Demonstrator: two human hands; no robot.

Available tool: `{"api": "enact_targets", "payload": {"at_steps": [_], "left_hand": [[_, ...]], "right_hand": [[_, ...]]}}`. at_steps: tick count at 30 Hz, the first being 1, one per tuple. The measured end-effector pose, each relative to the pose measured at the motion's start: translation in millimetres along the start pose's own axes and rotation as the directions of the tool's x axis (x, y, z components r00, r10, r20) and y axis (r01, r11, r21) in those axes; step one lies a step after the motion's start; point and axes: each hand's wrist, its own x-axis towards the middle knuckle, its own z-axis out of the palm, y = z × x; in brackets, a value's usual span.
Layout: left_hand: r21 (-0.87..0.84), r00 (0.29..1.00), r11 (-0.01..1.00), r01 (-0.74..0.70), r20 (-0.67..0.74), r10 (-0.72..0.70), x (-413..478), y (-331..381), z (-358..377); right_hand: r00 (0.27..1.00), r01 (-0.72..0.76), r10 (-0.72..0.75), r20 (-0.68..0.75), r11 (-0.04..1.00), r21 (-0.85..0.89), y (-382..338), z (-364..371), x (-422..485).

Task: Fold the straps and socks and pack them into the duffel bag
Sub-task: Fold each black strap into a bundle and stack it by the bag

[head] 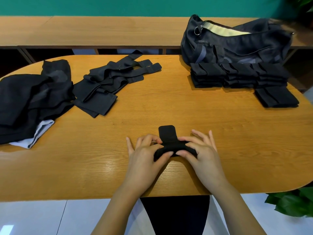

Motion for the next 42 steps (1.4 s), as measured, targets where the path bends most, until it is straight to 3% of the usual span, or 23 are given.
{"api": "enact_targets", "payload": {"at_steps": [21, 29, 36, 39, 42], "left_hand": [[0.006, 0.997, 1.0, 0.013, -0.076, -0.013, 2, 1, 5], [-0.01, 0.99, 0.997, 0.078, -0.114, -0.078, 6, 6, 2], [0.038, 0.961, 0.977, 0.208, -0.192, -0.197, 27, -2, -3], [0.094, 0.97, 0.984, 0.154, -0.202, -0.132, 34, -7, -8], [0.084, 0.998, 0.996, 0.036, -0.063, -0.031, 35, -12, -16]], "right_hand": [[1.0, -0.018, 0.019, 0.006, 0.998, -0.06, -1, -5, 0], [0.992, -0.095, 0.092, -0.09, 0.995, -0.031, -10, -4, 10], [0.976, -0.197, 0.182, -0.119, 0.972, -0.128, -14, 4, 36], [0.981, -0.184, 0.168, -0.098, 0.965, -0.185, -12, 6, 46], [0.983, -0.175, 0.156, -0.099, 0.957, -0.23, -9, 5, 49]]}}
